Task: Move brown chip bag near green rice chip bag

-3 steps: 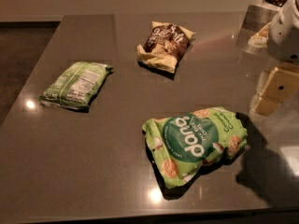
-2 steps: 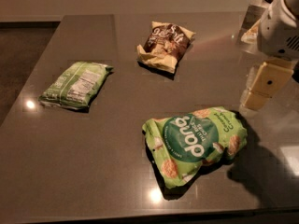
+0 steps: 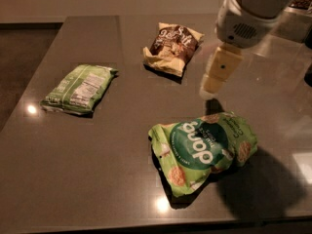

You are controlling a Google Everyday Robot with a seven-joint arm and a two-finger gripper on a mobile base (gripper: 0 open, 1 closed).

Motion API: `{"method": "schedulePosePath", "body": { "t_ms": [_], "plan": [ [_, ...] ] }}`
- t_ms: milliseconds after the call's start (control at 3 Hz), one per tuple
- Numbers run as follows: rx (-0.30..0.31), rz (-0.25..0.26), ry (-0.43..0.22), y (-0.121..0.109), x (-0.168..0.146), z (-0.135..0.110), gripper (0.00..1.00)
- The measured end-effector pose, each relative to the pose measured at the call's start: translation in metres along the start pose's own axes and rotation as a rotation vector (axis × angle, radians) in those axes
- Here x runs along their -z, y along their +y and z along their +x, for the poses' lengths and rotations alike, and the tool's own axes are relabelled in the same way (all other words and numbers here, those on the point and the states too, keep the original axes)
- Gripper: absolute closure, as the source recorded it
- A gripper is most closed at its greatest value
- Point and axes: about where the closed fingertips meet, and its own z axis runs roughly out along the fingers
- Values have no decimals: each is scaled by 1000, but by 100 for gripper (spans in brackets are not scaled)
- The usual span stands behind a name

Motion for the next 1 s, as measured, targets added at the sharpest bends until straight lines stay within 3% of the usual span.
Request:
{"method": "schedulePosePath", "body": {
  "t_ms": [333, 1000],
  "plan": [
    [-73, 16, -23, -19, -22, -26, 0],
    [-269, 102, -57, -88, -85, -59, 0]
  ]
}}
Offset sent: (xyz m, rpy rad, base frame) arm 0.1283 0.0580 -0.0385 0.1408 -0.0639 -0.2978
